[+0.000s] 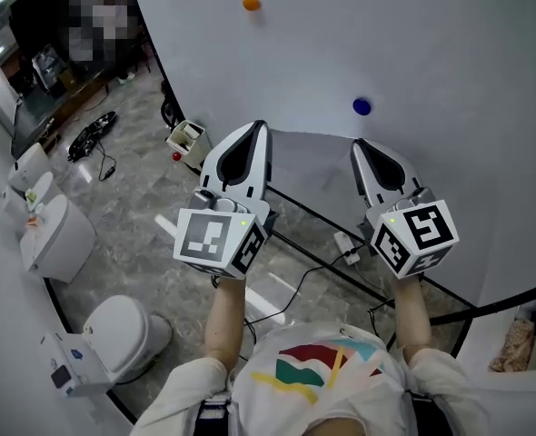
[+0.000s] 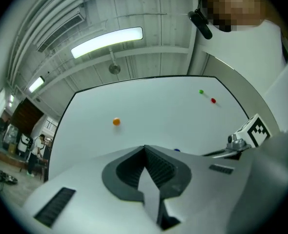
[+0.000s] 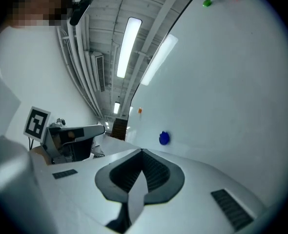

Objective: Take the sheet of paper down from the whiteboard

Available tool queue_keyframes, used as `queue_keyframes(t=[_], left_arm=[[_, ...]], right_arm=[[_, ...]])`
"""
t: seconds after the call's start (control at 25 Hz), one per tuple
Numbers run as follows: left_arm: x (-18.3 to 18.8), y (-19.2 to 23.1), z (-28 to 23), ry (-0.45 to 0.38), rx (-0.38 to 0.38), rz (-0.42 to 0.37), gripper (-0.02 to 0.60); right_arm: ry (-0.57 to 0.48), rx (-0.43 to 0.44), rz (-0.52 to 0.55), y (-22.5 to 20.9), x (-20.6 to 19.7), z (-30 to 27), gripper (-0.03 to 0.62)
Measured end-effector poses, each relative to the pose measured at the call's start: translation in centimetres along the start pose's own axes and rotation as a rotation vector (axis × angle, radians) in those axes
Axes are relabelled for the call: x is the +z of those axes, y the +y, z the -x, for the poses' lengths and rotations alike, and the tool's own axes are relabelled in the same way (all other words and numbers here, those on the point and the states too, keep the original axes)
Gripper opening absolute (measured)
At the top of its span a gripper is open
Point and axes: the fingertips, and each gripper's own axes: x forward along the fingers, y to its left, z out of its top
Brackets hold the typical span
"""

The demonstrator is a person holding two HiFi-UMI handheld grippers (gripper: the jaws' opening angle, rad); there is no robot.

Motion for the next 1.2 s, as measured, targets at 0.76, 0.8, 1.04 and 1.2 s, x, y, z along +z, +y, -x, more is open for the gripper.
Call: queue_keyframes(t=[0.76,0.8,1.04,1.2], left_arm=[[-5.7,-1.6,1.6,0.078,0.018,0.086,0.048],[-5.7,-1.7,1.6,0.079,0.016,0.091,0.048],[-6.1,-2.0,1.9,0.090,0.015,0.108,0.048],[-6.3,-2.2,2.0,0.100,0.010,0.103,0.048]], right_arm=[[0.066,-0.071,-0.011,0.0,-4.8,2.0,0.012],[0.063,-0.072,-0.011,0.1,-4.7,2.1,0.012],[0.047,-0.070,-0.019,0.0,-4.2,2.5,0.012],[0.040,-0.066,-0.022,0.1,-4.0,2.6,0.012]])
